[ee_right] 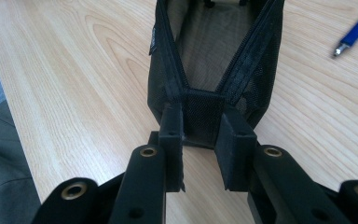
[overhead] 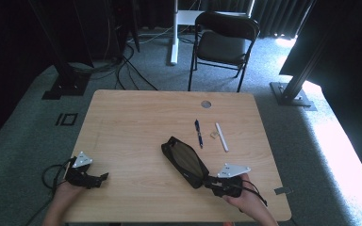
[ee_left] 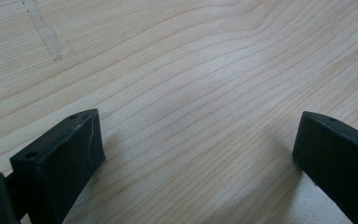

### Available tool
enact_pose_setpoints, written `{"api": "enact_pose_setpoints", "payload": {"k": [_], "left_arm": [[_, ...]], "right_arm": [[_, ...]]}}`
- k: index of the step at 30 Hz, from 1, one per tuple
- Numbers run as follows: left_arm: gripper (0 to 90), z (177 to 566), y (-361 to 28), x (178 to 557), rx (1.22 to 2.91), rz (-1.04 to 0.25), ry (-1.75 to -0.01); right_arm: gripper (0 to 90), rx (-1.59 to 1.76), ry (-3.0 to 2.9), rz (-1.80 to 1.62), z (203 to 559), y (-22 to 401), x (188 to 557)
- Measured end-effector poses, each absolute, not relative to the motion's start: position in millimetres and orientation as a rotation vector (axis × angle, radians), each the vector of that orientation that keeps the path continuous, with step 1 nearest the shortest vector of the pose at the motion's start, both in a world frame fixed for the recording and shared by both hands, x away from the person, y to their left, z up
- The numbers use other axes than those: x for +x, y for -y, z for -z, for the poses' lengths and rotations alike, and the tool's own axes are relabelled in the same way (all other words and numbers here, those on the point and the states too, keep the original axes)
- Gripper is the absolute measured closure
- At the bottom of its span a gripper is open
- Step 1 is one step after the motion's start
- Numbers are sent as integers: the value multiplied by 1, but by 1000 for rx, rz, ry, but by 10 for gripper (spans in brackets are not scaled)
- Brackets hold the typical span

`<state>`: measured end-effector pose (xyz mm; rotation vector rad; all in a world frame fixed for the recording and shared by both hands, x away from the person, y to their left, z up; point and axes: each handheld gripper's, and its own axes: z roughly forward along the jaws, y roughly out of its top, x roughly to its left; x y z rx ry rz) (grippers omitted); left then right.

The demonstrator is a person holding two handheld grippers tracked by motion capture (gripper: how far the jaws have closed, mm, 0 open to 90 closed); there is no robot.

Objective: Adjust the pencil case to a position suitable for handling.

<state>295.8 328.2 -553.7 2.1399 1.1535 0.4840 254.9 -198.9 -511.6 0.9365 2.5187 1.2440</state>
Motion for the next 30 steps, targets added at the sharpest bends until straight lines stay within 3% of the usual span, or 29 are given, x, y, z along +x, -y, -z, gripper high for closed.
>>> {"api": "enact_pose_setpoints", "payload": {"k": [5,9,17,30], "left_arm": [[21,554,-328,296,2140,-484,-1154],[21,554,-328,296,2140,-484,-1154],[21,554,-328,296,2140,-484,-1153],[21,554,-328,296,2142,-484,-1152]], "right_arm": [[716,885,-2526,-1211,510,204,251],[632,834,-2538,-1219,507,204,249],[550,918,-2418,-1286,490,225,257],[477,1165,-2152,-1261,500,254,315]]}}
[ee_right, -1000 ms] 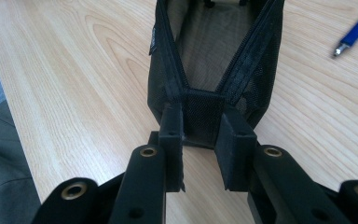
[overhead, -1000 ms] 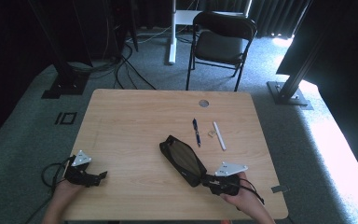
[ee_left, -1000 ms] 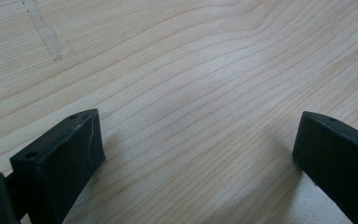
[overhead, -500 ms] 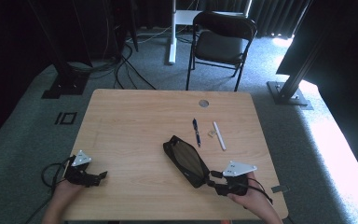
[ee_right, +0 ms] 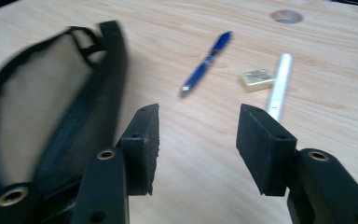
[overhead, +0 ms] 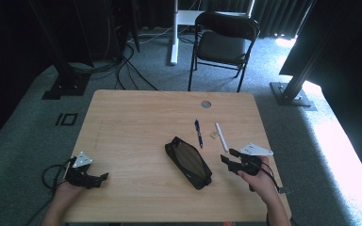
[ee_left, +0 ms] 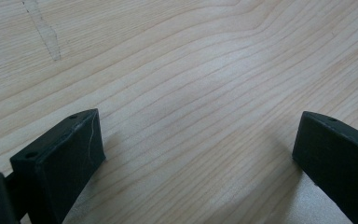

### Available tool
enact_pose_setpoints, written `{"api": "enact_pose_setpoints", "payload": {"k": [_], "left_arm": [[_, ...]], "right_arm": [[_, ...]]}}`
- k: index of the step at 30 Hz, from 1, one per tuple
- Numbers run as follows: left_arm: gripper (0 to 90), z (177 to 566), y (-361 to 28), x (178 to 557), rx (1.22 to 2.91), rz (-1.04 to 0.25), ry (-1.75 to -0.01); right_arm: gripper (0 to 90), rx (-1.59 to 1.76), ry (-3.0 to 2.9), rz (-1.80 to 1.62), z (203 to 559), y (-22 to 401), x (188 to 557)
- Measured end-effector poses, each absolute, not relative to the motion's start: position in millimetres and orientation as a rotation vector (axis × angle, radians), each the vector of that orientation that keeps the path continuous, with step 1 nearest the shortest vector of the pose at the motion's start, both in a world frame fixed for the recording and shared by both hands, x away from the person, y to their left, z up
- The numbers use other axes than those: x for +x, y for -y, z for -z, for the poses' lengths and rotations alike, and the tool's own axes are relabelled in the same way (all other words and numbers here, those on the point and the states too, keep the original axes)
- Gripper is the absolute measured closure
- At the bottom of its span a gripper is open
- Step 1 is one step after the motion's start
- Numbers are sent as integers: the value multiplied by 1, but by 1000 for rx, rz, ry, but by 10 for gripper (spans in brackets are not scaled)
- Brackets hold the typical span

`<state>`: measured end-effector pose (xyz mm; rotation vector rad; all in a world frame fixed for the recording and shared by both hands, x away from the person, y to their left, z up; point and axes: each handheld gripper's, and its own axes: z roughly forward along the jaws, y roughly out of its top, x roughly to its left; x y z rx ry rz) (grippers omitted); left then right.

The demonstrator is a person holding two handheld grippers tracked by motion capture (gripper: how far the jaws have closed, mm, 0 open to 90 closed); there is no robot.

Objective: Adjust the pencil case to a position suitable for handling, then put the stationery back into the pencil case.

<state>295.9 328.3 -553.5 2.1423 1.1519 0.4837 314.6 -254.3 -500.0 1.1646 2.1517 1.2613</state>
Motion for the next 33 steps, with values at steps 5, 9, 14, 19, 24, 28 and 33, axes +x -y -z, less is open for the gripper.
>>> {"api": "enact_pose_setpoints", "payload": {"k": [5,9,14,19,24,28,33], "left_arm": [[21,554,-328,296,2142,-484,-1152],[21,554,-328,296,2142,-484,-1152],[21,554,-328,296,2141,-484,-1152],[21,554,-328,296,2141,-485,-1152],[22,554,-328,296,2141,-484,-1152],[21,554,-328,296,2141,-484,-1152],[21,554,-328,296,2142,-484,-1152]], "right_arm": [[447,1219,-2110,-1205,510,257,337],[443,1273,-2090,-1168,518,258,354],[446,1321,-2077,-1129,526,260,375],[456,1366,-2054,-1123,531,260,392],[501,1395,-2042,-1102,536,256,408],[543,1401,-2068,-1056,539,250,419],[597,1407,-2082,-977,544,245,432]]}}
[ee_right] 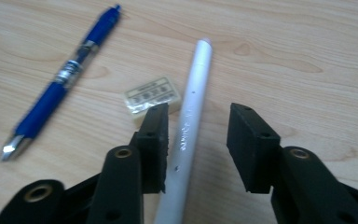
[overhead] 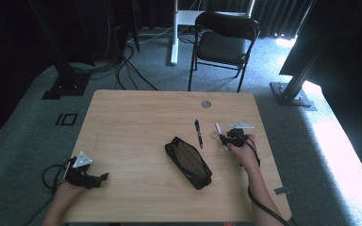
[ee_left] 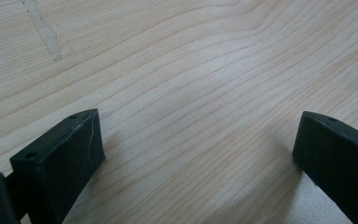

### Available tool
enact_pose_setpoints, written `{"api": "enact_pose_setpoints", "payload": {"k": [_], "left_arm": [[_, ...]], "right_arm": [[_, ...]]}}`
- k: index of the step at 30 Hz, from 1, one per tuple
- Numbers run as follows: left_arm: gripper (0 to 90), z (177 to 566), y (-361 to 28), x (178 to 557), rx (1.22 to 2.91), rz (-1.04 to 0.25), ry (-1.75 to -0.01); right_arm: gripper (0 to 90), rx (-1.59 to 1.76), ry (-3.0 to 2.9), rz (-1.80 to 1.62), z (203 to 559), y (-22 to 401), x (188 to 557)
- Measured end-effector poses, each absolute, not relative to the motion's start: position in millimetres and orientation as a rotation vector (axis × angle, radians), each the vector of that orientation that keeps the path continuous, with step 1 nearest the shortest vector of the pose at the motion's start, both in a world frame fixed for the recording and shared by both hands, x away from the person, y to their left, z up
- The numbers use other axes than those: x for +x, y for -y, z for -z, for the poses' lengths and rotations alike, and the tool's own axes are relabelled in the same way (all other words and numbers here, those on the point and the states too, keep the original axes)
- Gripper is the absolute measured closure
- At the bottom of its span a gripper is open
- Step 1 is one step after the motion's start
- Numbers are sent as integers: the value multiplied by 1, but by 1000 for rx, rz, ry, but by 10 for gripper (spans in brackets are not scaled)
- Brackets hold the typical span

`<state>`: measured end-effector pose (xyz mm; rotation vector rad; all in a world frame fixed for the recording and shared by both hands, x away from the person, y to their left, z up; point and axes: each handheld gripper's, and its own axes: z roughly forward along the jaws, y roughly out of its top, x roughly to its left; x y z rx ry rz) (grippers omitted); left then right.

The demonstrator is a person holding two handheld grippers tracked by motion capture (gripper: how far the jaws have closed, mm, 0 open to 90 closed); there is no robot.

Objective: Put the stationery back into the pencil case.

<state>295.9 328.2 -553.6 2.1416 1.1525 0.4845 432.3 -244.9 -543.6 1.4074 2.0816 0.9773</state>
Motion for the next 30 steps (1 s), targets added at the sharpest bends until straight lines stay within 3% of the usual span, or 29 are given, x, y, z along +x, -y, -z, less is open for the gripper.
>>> {"api": "enact_pose_setpoints", "payload": {"k": [13,19,30], "left_arm": [[22,554,-328,296,2141,-484,-1153],[22,554,-328,296,2141,-485,-1153],[21,554,-328,296,2142,-484,-1152]], "right_arm": [[671,1435,-2084,-898,548,241,444],[778,1503,-2029,-895,548,248,447],[785,1600,-1978,-930,532,257,445]]}}
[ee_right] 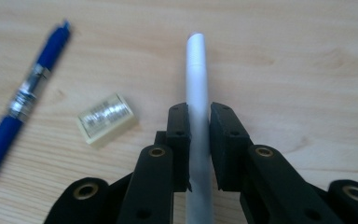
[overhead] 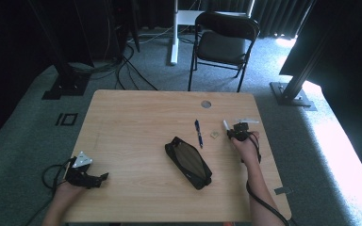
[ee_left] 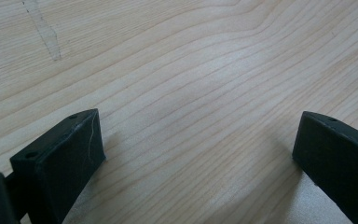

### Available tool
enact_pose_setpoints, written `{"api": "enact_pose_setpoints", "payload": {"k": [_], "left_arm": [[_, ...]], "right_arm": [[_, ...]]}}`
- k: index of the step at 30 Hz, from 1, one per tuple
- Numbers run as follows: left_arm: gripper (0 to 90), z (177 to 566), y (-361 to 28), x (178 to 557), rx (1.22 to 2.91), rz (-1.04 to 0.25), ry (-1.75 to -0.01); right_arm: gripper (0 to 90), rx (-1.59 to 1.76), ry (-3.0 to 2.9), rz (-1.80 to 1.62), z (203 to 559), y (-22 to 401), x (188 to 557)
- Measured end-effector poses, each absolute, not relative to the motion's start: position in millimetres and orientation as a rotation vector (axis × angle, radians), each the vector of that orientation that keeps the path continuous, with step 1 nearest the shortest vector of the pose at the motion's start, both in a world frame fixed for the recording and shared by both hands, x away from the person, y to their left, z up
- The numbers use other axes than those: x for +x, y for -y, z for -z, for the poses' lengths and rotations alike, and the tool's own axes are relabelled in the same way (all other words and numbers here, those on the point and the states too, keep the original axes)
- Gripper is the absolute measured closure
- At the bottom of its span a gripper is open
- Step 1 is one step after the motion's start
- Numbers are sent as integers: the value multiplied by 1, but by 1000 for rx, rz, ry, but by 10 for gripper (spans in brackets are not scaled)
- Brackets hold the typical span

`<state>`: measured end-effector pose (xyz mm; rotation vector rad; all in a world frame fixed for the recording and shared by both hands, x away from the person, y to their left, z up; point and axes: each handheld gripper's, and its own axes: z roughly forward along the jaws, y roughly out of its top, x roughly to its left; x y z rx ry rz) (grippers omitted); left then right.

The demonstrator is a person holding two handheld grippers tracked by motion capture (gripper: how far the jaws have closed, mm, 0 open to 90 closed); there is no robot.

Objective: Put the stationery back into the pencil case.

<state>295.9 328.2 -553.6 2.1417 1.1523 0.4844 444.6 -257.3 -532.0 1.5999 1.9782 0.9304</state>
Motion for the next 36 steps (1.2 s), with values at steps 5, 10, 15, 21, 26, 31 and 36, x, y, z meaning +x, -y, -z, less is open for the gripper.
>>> {"api": "enact_pose_setpoints", "payload": {"k": [5,10,15,21,26,31,36], "left_arm": [[21,554,-328,296,2141,-484,-1153],[21,554,-328,296,2141,-484,-1152],[21,554,-328,296,2142,-484,-1152],[21,554,-328,296,2142,-484,-1152],[22,554,-328,296,2142,-484,-1152],[21,554,-328,296,2142,-484,-1152],[21,554,-328,296,2142,-484,-1152]], "right_arm": [[785,1548,-1984,-1006,506,256,436],[785,1502,-1996,-1039,492,249,430],[785,1489,-2027,-1051,481,241,425],[785,1405,-2060,-1130,468,225,413],[785,1340,-2093,-1182,455,211,403],[785,1294,-2125,-1235,448,196,393],[785,1247,-2150,-1276,442,181,383]]}}
